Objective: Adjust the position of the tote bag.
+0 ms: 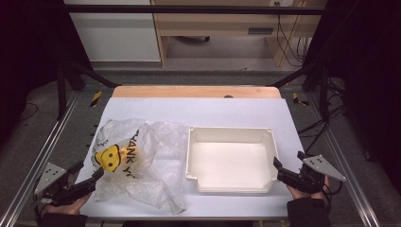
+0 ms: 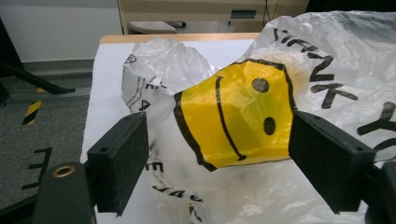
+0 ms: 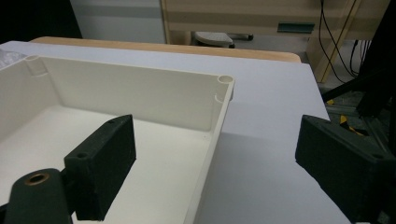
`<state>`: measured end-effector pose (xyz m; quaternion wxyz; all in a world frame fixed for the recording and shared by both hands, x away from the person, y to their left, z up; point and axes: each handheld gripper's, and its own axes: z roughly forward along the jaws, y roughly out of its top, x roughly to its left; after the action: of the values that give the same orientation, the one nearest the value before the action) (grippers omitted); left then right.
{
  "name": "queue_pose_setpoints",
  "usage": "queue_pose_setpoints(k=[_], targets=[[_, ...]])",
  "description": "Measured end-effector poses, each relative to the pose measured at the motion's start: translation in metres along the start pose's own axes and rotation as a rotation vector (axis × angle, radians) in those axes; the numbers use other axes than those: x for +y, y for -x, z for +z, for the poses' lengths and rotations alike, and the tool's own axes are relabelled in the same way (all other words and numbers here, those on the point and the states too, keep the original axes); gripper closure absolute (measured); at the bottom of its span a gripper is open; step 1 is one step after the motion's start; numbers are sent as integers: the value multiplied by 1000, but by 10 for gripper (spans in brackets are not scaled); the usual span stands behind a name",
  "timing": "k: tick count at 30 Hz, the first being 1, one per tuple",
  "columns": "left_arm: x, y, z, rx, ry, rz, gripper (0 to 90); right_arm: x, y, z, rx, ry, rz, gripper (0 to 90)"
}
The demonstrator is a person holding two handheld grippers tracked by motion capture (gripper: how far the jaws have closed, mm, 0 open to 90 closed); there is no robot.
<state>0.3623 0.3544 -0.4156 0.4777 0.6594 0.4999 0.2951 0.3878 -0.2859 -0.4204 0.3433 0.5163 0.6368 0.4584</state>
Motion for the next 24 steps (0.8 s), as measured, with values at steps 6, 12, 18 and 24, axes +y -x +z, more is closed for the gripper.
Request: queue_pose_setpoints(k=[6, 12, 18, 24], targets=[[3, 5, -1, -20, -3, 4, 206, 0, -3, 1, 10, -10, -5, 130], [7, 8, 0, -42, -3, -7, 206, 0, -10, 2, 22, -16, -22, 130], [12, 16, -1, -52, 0, -1, 206, 1, -16, 3, 37, -15, -33, 129], [17, 24, -1, -74, 7, 10, 206, 2, -20, 3, 51, -21, -40, 128]])
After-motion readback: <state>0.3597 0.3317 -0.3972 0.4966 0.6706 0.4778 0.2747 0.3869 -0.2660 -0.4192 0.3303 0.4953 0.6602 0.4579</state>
